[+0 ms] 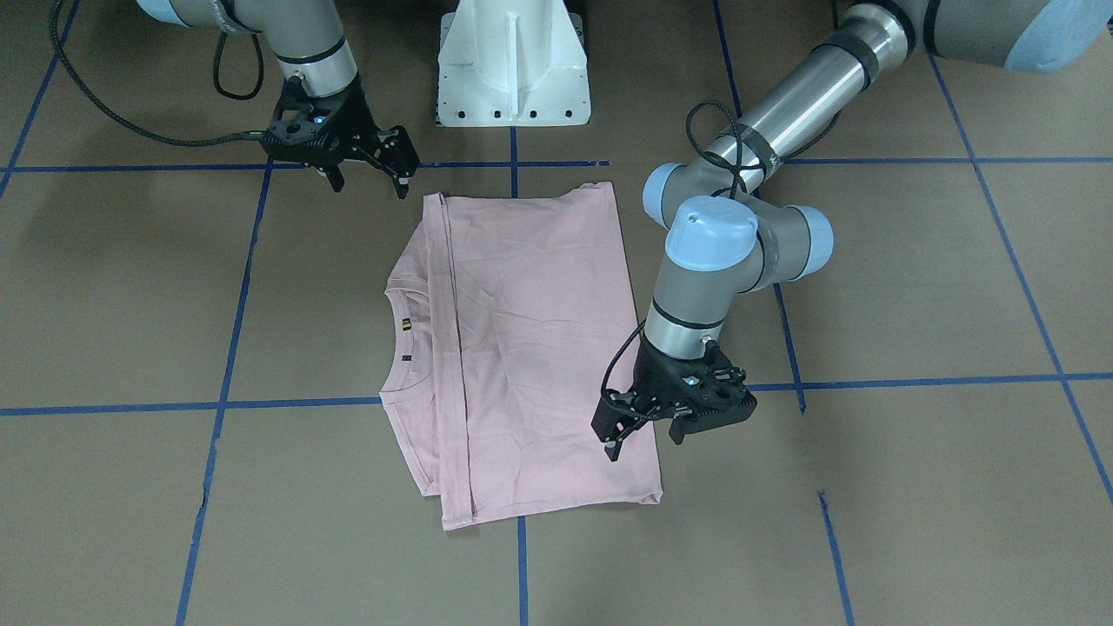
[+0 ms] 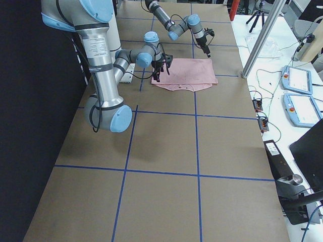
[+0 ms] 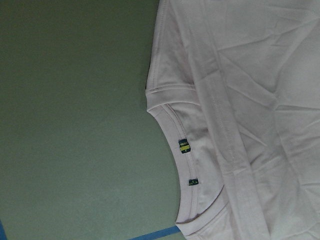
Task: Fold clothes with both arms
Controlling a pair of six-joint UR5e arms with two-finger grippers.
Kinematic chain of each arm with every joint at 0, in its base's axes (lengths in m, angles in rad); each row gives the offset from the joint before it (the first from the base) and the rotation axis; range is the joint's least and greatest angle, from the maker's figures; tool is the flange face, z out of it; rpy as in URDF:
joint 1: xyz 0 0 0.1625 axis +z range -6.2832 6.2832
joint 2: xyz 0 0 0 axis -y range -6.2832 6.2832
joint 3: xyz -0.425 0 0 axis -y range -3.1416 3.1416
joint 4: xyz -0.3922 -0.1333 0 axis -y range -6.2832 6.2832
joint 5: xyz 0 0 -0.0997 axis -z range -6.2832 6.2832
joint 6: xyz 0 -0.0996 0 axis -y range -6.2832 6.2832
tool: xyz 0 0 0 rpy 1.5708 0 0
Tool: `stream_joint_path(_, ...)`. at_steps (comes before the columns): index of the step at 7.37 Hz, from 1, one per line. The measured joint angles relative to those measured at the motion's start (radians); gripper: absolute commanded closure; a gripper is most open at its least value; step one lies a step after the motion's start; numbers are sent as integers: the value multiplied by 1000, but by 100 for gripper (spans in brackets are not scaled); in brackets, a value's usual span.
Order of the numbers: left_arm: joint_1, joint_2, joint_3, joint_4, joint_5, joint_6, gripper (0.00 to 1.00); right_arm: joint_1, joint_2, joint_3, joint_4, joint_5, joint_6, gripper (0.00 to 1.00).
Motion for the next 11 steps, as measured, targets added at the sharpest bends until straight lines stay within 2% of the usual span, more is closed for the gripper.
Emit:
stream_joint_path(3,42,190,-392,306,-128,-167,0,4,5,-1,0,-1,0,0)
stream_joint_path(5,160,285,-567,419,-128,-363,1,11,12,0,1,1,-2,0)
stream_joint_path(6,220,307,-602,454,-101,-446,2,12,25,0,0,2,-2,0)
stream_joint_path(9,393,323,-611,486,-44,-636,4,10,47,-1,0,4,-3,0)
stream_joint_path(11,453,322,-614,487,-20,-696,7,4,49,-1,0,3,-2,0)
